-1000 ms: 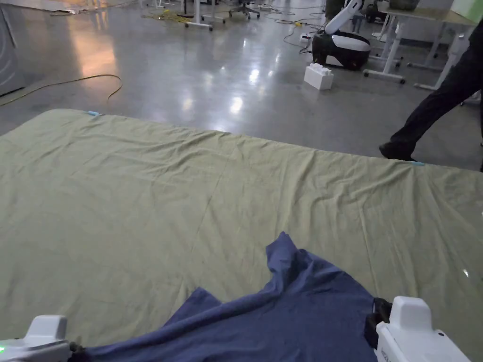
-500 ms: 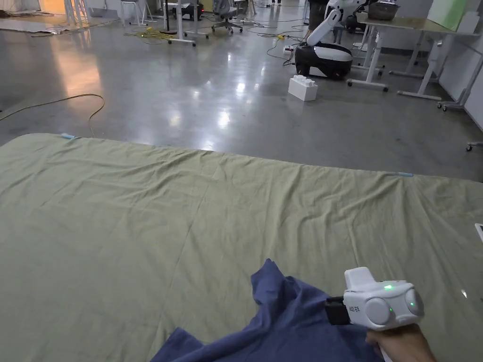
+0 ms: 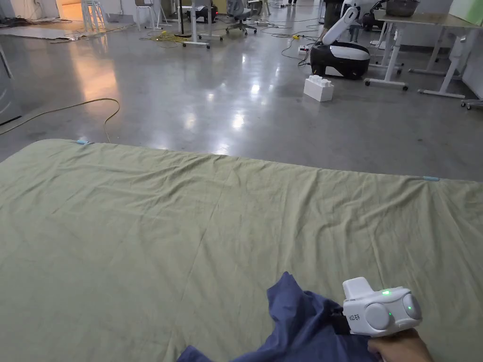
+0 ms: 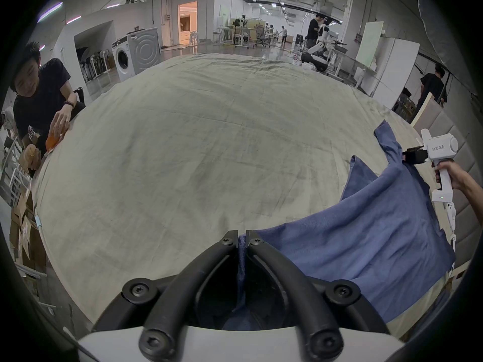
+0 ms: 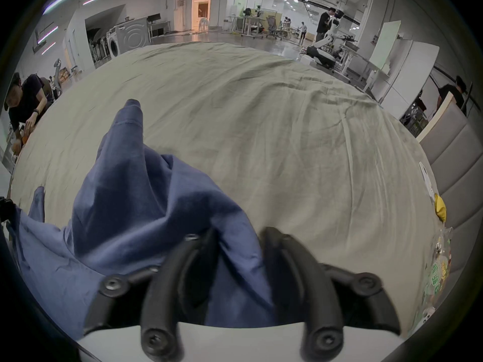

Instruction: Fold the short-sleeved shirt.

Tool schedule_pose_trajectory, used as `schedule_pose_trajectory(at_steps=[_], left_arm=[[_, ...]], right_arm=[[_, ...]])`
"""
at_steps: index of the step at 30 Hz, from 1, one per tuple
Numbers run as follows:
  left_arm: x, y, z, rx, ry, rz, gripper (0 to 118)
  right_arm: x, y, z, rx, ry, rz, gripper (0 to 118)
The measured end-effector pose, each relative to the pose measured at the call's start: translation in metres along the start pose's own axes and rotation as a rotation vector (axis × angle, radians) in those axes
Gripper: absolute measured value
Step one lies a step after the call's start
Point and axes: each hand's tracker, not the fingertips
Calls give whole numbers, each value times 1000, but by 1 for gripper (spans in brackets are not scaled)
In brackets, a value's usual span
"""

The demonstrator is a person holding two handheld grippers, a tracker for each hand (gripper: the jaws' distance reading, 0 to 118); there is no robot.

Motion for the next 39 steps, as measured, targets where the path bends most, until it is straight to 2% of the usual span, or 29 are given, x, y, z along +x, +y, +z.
schedule_pose_trajectory(at_steps=[1,2,3,6,13,18,24,27,29,30,35,39], left_arm=[[0,0,0,0,-1,0,5],[0,0,0,0,-1,0,5],[0,-1,1,3,-2,0,5],[1,-1,1,10,-2,7,5],[3,13,19,88,-4,16,4],[13,36,40,178,-30,-14,4],[35,90,75,317,-100,-30,4],[52,125,97,387,-87,-88,4],[63,150,114,436,-116,-91,4],[68,163,122,458,-122,-93,4],[102,224,167,559,-147,-152,4],[123,269,196,610,-172,-154,4]], right_arm=[[-2,0,1,7,-1,13,9],[-5,1,1,14,-11,35,4],[-10,2,2,17,-29,68,4],[-16,-1,11,45,-68,80,4],[-13,-12,80,237,-133,-42,3],[-4,-19,151,370,-198,-81,3],[18,-17,244,500,-289,-102,3],[30,-14,291,582,-354,-114,3],[39,-8,323,643,-409,-79,3],[44,-8,336,652,-407,-126,3],[64,5,396,744,-492,-162,3],[78,18,430,801,-524,-206,3]])
